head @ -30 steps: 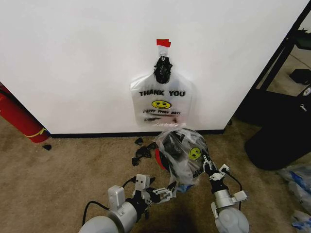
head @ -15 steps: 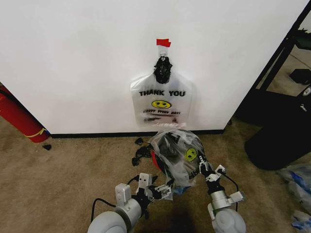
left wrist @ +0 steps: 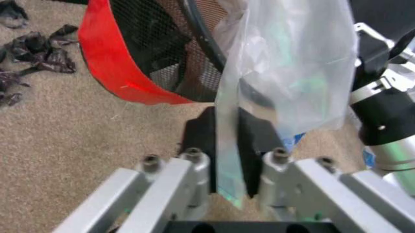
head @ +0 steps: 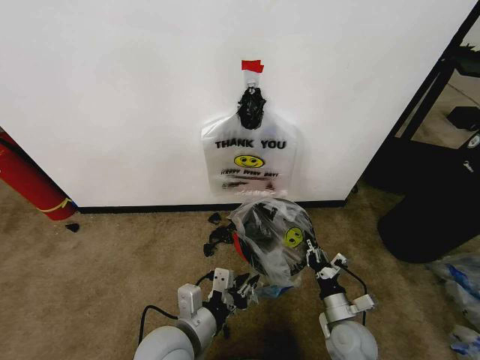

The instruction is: Pick up the garbage bag from the wall and place it over the trash bin.

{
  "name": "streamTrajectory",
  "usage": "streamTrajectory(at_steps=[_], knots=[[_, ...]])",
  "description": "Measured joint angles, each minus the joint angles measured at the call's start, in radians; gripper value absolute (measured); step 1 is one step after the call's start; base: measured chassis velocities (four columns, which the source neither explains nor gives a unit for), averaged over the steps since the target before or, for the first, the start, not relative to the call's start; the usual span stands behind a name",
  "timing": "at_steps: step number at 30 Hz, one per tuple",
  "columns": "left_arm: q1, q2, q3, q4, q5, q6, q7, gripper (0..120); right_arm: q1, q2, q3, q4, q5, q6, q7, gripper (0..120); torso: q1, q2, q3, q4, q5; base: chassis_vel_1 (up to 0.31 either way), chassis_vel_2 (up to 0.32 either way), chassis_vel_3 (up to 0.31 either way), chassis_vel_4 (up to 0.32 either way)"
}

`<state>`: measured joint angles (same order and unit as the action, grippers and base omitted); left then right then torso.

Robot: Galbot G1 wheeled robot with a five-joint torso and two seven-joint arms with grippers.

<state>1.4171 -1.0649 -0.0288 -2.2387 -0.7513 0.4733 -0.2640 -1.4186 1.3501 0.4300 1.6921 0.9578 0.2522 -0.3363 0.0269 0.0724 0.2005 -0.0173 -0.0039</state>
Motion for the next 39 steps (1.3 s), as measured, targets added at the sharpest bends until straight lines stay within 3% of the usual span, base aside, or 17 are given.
streamTrajectory(at_steps=[3, 17, 30, 36, 39], knots=[[-0.005, 0.002, -0.002, 0.015, 0.028, -0.001, -0.013, 0, -0.001, 0.001, 0.0, 0.005, 0.001, 0.0, 0.007, 1, 0.0, 0.0, 0.0, 0.0, 0.0, 0.0, 0.0, 0.0, 0.0], [-0.035, -0.011, -0.01, 0.16, 0.153, -0.005, -0.099, 0, -0.049, 0.002, -0.037, 0.138, 0.021, -0.065, 0.12, 1, 0.0, 0.0, 0.0, 0.0001, -0.0001, 0.0, 0.0, 0.0, 0.0], [-0.04, -0.011, -0.01, 0.214, 0.237, -0.117, -0.084, 0, -0.062, 0.001, -0.058, 0.181, -0.009, -0.106, 0.178, 1, 0.0, 0.0, 0.0, 0.0, -0.0001, 0.0, 0.0, 0.0, 0.0], [-0.014, 0.022, -0.012, 0.239, 0.376, -0.184, -0.014, 30, -0.016, 0.029, -0.055, 0.125, 0.008, -0.098, 0.242, 1, 0.0, 0.0, 0.0, 0.0, -0.0001, 0.0, 0.0, 0.0, 0.0], [0.004, 0.039, -0.022, 0.235, 0.414, -0.189, 0.034, 36, 0.008, 0.046, -0.046, 0.084, 0.019, -0.092, 0.265, 1, 0.0, 0.0, 0.0, 0.0, 0.0, 0.0, 0.0, 0.0, 0.0]])
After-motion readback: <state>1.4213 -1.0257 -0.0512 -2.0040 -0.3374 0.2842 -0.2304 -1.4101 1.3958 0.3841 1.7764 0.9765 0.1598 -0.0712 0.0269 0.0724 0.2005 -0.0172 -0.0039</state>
